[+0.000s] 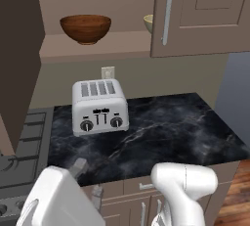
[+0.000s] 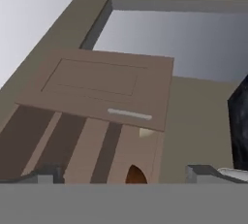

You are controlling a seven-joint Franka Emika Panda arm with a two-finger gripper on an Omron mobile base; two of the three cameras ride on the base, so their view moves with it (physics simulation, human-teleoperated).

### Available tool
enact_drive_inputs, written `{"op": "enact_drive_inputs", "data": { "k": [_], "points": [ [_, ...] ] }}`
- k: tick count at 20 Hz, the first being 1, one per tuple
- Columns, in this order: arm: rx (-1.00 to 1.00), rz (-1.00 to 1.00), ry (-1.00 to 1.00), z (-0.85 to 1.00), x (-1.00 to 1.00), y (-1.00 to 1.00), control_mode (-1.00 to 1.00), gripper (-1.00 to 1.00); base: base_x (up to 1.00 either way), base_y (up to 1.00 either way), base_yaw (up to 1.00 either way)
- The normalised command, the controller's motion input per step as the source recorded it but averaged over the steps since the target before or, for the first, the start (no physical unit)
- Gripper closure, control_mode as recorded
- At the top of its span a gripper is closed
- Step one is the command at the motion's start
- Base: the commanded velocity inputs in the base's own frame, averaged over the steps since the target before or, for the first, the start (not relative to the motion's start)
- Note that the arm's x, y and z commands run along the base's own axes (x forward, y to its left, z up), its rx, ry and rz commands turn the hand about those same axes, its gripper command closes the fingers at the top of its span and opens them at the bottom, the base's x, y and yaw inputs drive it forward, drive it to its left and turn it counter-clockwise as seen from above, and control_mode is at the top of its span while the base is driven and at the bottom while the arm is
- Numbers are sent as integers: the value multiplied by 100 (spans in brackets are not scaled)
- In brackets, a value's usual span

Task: Open the cabinet. Pick the bowls from the counter and place them in the cabinet. Then close the cabinet.

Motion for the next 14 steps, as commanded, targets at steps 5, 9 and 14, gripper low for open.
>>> {"op": "enact_drive_inputs", "data": {
  "k": [5,9,14],
  "points": [
    [-25,0,6,30,-6,15,-100,-100,0,0,0],
    [-33,-1,7,32,-29,14,-100,-100,0,0,0],
    [-39,-4,4,17,-30,16,-100,-100,0,0,0]
  ]
}}
